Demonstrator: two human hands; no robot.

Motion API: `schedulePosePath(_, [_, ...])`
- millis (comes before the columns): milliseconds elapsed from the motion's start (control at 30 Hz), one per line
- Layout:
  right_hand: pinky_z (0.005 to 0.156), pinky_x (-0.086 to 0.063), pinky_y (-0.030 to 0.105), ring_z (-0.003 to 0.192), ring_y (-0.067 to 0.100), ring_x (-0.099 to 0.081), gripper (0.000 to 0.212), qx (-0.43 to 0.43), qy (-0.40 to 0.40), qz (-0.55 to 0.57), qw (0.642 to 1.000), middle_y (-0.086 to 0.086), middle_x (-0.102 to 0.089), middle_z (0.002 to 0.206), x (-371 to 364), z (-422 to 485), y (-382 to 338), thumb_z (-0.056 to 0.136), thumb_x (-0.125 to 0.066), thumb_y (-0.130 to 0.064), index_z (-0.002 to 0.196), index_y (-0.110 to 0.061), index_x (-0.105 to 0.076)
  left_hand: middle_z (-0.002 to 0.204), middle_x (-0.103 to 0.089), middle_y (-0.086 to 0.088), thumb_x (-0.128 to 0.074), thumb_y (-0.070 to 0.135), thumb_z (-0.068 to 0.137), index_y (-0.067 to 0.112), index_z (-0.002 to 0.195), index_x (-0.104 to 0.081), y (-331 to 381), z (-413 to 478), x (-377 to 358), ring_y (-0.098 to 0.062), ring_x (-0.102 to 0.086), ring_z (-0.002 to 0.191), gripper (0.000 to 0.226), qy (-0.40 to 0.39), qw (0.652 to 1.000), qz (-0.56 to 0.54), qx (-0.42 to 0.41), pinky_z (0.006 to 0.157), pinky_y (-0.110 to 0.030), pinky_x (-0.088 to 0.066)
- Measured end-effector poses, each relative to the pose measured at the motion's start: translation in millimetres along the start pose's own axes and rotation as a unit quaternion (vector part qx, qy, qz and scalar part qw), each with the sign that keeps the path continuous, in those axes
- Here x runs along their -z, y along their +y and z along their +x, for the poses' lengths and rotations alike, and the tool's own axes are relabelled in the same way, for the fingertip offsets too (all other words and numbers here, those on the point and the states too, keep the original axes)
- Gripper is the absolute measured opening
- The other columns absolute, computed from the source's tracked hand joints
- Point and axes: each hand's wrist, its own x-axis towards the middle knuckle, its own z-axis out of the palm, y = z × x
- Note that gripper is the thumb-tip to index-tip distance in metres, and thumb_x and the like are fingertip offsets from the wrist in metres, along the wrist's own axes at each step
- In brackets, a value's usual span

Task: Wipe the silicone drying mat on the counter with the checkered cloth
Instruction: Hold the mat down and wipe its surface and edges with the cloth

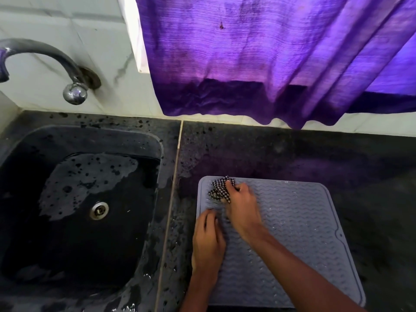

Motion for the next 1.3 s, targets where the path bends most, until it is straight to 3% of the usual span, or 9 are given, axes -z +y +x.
schedulePosePath(300, [0.092, -0.045, 0.029, 0.104, 0.021, -0.057, 0.049, 0.018, 0.02, 0.181, 0.983, 0.007, -0.059, 0.114, -8.6, 4.1, -18.6, 0.093, -0.062, -0.035, 0.139, -0.021, -0.053, 0.096, -0.071, -0.015, -0.061, -0.011, 0.084, 0.0, 0.11, -0.061, 1.2, -2.0, 1.1, -0.036, -0.069, 0.081, 0.028, 0.007, 0.997, -0.044, 0.06, 0.069, -0.026, -0.044])
schedulePosePath(467, [0.08, -0.054, 0.023, 0.09, 0.003, -0.067, 0.028, -0.038, 0.054, 0.409, 0.91, -0.015, -0.072, 0.1, 4.6, 1.2, -8.5, 0.092, -0.066, -0.029, 0.119, -0.028, -0.067, 0.114, -0.069, -0.008, -0.056, 0.001, 0.095, 0.005, 0.122, -0.055, -0.5, -3.7, 8.0, -0.025, -0.069, 0.098, 0.028, -0.01, 0.996, -0.062, 0.058, 0.08, -0.029, -0.053])
schedulePosePath(533, [0.084, -0.046, 0.016, 0.098, 0.002, -0.061, 0.038, -0.059, 0.119, 0.344, 0.929, -0.015, -0.065, 0.109, 8.1, -3.2, 8.7, 0.094, -0.062, -0.028, 0.131, -0.021, -0.06, 0.12, -0.067, 0.0, -0.053, 0.009, 0.099, 0.013, 0.126, -0.053, -3.1, -6.8, 12.0, -0.015, -0.066, 0.105, 0.027, -0.018, 0.993, -0.089, 0.068, 0.087, -0.021, -0.05])
schedulePosePath(600, [0.088, -0.042, 0.022, 0.107, 0.017, -0.056, 0.047, -0.067, 0.145, 0.201, 0.966, 0.002, -0.061, 0.118, 7.7, -7.6, 30.1, 0.096, -0.058, -0.023, 0.142, -0.015, -0.049, 0.121, -0.063, 0.01, -0.051, 0.016, 0.101, 0.025, 0.128, -0.049, -4.6, -12.7, 15.2, -0.002, -0.062, 0.108, 0.029, -0.021, 0.99, -0.114, 0.083, 0.089, -0.014, -0.048])
schedulePosePath(733, [0.105, -0.039, 0.04, 0.118, 0.033, -0.046, 0.062, -0.076, 0.077, 0.061, 0.992, 0.019, -0.052, 0.13, -2.3, -14.8, 30.3, 0.091, -0.058, -0.01, 0.149, -0.009, -0.036, 0.118, -0.06, 0.013, -0.048, 0.017, 0.101, 0.027, 0.128, -0.051, -3.0, -18.4, 15.4, 0.004, -0.058, 0.107, 0.028, -0.017, 0.99, -0.112, 0.088, 0.089, -0.008, -0.045])
schedulePosePath(933, [0.107, -0.037, 0.042, 0.12, 0.034, -0.045, 0.066, -0.074, 0.071, 0.078, 0.992, 0.021, -0.049, 0.132, -18.2, -13.2, -1.9, 0.09, -0.058, -0.017, 0.149, -0.005, -0.032, 0.109, -0.058, 0.009, -0.046, 0.016, 0.098, 0.027, 0.119, -0.047, -0.2, -17.2, 14.5, 0.001, -0.057, 0.097, 0.023, -0.013, 0.992, -0.101, 0.079, 0.083, -0.016, -0.047])
schedulePosePath(1133, [0.103, -0.04, 0.036, 0.119, 0.029, -0.05, 0.055, 0.017, 0.026, 0.181, 0.983, 0.014, -0.055, 0.131, -18.6, -0.1, -36.7, 0.097, -0.054, -0.026, 0.147, -0.008, -0.039, 0.11, -0.064, -0.007, -0.046, 0.015, 0.095, 0.004, 0.121, -0.052, 1.0, -20.0, 15.7, -0.027, -0.066, 0.092, 0.028, -0.028, 0.991, -0.077, 0.105, 0.074, -0.019, -0.041])
schedulePosePath(1233, [0.1, -0.046, 0.037, 0.11, 0.022, -0.06, 0.041, 0.064, 0.008, 0.277, 0.959, 0.008, -0.067, 0.12, -4.9, 6.6, -34.9, 0.095, -0.06, -0.027, 0.133, -0.012, -0.059, 0.117, -0.061, -0.007, -0.054, 0.003, 0.094, 0.005, 0.126, -0.049, 4.6, -21.6, 16.1, -0.027, -0.065, 0.1, 0.032, -0.024, 0.994, -0.072, 0.078, 0.083, -0.018, -0.044])
schedulePosePath(1300, [0.099, -0.048, 0.033, 0.109, 0.016, -0.061, 0.037, 0.039, 0.028, 0.337, 0.94, 0.003, -0.068, 0.119, 2.7, 5.8, -24.7, 0.093, -0.063, -0.025, 0.13, -0.017, -0.061, 0.127, -0.06, -0.014, -0.06, -0.002, 0.091, -0.001, 0.131, -0.05, 2.2, -25.1, 13.0, -0.03, -0.064, 0.113, 0.04, -0.042, 0.998, -0.036, 0.033, 0.095, -0.033, -0.051])
